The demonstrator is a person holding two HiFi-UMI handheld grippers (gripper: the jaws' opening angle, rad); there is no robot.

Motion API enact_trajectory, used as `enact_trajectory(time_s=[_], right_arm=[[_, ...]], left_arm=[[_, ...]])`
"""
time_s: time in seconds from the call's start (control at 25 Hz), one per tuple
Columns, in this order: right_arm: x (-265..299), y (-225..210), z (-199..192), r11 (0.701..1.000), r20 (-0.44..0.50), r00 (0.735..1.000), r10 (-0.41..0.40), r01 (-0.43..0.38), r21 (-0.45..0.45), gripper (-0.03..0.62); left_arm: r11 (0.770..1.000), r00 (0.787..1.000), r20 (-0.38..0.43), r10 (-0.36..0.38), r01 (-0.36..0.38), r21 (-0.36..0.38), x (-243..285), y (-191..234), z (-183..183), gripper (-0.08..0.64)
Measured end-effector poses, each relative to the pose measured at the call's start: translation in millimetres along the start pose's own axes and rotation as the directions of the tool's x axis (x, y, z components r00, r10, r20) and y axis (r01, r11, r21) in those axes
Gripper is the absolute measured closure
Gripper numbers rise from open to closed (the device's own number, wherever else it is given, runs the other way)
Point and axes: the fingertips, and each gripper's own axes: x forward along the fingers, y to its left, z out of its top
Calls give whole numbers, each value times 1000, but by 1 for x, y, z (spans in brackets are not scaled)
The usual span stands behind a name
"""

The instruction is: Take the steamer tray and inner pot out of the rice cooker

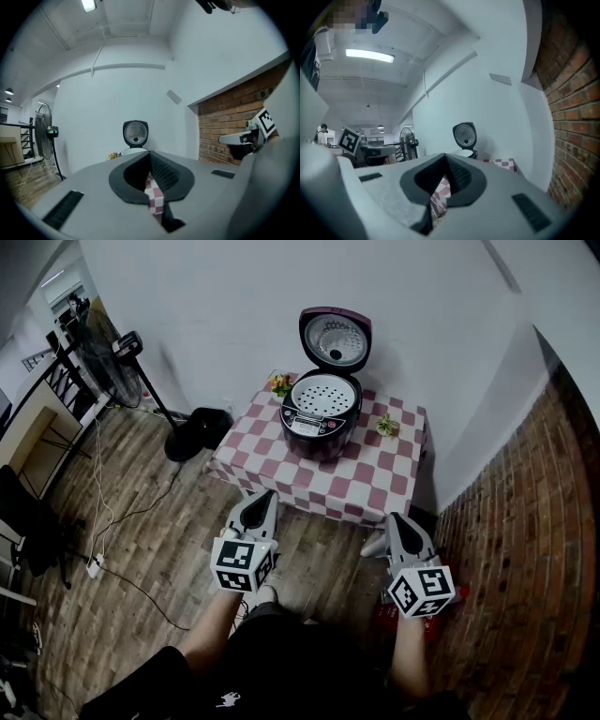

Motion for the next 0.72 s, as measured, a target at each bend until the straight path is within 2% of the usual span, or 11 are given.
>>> enact_trajectory(time_s=[0.28, 0.72], right_arm=[[-1, 2, -2, 1000, 0, 1000, 19, -19, 15, 591], [4, -4, -7, 998, 17, 1000, 16, -17, 63, 591]], left_arm=[[1000, 1000, -6, 1, -1, 2, -3, -4, 2, 555], [999, 1000, -26, 6, -5, 44, 3, -2, 3, 555]])
